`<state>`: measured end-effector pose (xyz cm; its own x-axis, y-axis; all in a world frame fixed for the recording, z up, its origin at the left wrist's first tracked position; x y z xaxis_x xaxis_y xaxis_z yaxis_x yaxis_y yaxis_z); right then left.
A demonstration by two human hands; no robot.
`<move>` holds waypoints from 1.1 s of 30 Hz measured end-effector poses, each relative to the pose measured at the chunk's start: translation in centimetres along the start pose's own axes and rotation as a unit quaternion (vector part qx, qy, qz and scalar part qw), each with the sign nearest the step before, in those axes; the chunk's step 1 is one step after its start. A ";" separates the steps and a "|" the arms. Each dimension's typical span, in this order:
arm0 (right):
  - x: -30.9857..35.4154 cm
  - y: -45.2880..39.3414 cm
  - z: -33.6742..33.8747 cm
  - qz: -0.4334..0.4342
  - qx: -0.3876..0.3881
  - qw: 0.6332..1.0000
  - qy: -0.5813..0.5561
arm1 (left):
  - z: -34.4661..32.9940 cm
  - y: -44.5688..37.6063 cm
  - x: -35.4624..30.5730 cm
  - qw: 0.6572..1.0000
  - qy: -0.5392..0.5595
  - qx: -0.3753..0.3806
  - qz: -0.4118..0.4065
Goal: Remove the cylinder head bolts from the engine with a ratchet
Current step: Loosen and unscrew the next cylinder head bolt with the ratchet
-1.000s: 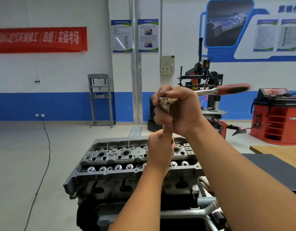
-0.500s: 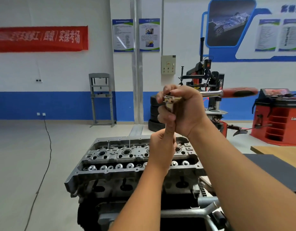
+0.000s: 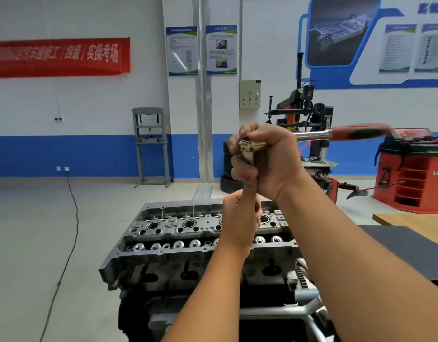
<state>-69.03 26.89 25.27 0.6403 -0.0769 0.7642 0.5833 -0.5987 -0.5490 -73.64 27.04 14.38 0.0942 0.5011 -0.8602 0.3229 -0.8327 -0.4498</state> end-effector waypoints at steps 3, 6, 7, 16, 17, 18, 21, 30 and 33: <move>0.1 -0.1 0.6 -0.022 0.017 0.998 -0.053 | -0.2 -0.1 0.0 1.000 -0.007 0.011 0.001; 0.1 0.7 1.0 0.037 -0.047 0.998 -0.007 | -0.2 0.1 -0.2 1.000 0.007 0.017 0.000; 0.2 1.2 1.3 0.080 -0.085 0.993 0.017 | -0.3 0.3 -0.3 1.000 0.008 0.017 -0.004; 0.2 0.0 -0.1 -0.003 0.028 0.999 -0.031 | -0.2 0.4 -0.6 1.000 -0.012 0.006 -0.009; 0.3 0.0 0.3 -0.008 0.029 0.998 -0.047 | -0.2 0.4 -0.6 1.000 -0.013 0.010 -0.009; 0.3 0.0 0.5 -0.007 0.025 0.999 -0.048 | -0.2 0.4 -0.6 1.000 -0.012 0.012 -0.008; 0.3 0.8 1.0 0.061 -0.033 0.998 -0.006 | -0.3 0.6 -0.7 1.000 -0.003 0.015 -0.003; 0.0 -0.1 -0.2 0.004 0.046 0.999 -0.008 | 0.1 1.1 -1.0 0.995 -0.100 0.001 -0.021; 0.1 -0.1 0.4 -0.010 0.060 0.997 -0.052 | 1.3 0.5 -0.8 0.947 -0.317 0.042 -0.035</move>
<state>-68.84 27.29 25.23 0.6731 0.0212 0.7392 0.6479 -0.4989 -0.5757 -74.74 25.92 14.48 -0.5176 0.3357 -0.7870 0.2297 -0.8315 -0.5058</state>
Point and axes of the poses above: each hand's wrist, its own y-axis away from the middle knuckle, its own z-axis out of the back of the hand, x = y × z, the point moved 8 cm from there along -y, towards the middle knuckle, and after that the axes turned 4 degrees about z, right-handed, at the moved point
